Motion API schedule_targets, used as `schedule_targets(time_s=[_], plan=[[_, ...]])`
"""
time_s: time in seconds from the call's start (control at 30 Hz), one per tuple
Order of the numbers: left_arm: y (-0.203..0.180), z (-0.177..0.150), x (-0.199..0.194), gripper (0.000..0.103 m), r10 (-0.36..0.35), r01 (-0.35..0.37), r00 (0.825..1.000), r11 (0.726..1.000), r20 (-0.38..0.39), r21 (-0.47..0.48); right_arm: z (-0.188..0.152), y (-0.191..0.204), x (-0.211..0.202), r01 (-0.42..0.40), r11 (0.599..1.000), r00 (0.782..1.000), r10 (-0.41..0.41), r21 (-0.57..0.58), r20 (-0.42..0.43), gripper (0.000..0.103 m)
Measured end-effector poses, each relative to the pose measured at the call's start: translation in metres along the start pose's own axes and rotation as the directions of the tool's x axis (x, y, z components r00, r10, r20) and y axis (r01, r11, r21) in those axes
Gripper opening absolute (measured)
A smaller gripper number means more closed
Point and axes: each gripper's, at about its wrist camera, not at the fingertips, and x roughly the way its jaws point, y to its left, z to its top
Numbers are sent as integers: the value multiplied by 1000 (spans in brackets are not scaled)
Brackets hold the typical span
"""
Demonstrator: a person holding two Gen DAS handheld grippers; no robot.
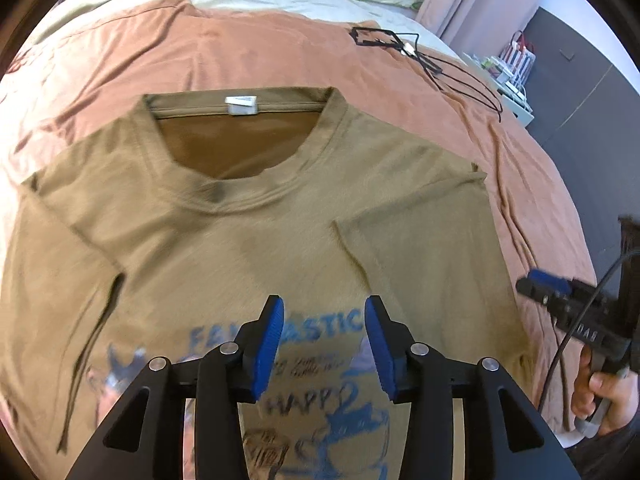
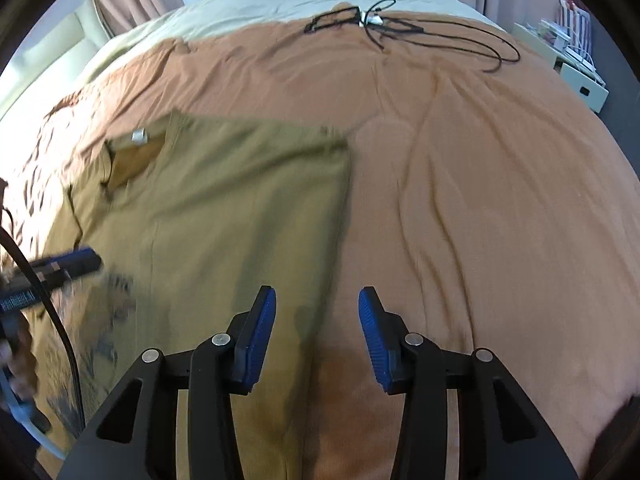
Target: Fold small clothes
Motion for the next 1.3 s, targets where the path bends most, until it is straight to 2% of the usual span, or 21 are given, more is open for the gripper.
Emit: schedule_targets(time_s=[0.2,0.37,0.57,0.73,0.9,0.97,1.03,1.1,1.17,1.3], plan=[[16,-16,-28,45,13,-13,1000,1000,-6,-25,-27,2,-2,15,1000,997,-15,-1,-76,41],[32,-28,-54,45,37,-37,999,999,1,-37,-42,1,-10,35,999,996,-35,0,-88,41],[50,-44,-91,45,64,-63,998,997,27,-41,-57,1,-22,106,994,987,-102,28,-126,42],[67,-57,-131,49,63,-59,996,996,59,-63,-70,5,-51,60,993,995,-51,97,-88,42],[77,-74,-175,54,69,-64,992,997,102,-53,-83,18,-87,32,995,998,-27,97,-49,42],[81,-81,-192,64,70,-64,990,997,123,-51,-88,25,-107,37,996,999,-36,87,-20,50],[84,-91,-212,73,79,-72,986,996,148,-46,-94,34,-128,32,996,999,-34,83,25,83],[86,-99,-227,84,92,-86,981,995,169,-41,-102,42,-144,35,995,998,-39,90,46,90],[88,-110,-245,96,108,-102,975,994,194,-44,-112,48,-162,33,995,997,-39,97,64,92],[94,-131,-278,102,115,-105,967,993,229,-57,-130,63,-198,43,996,994,-50,73,100,103]])
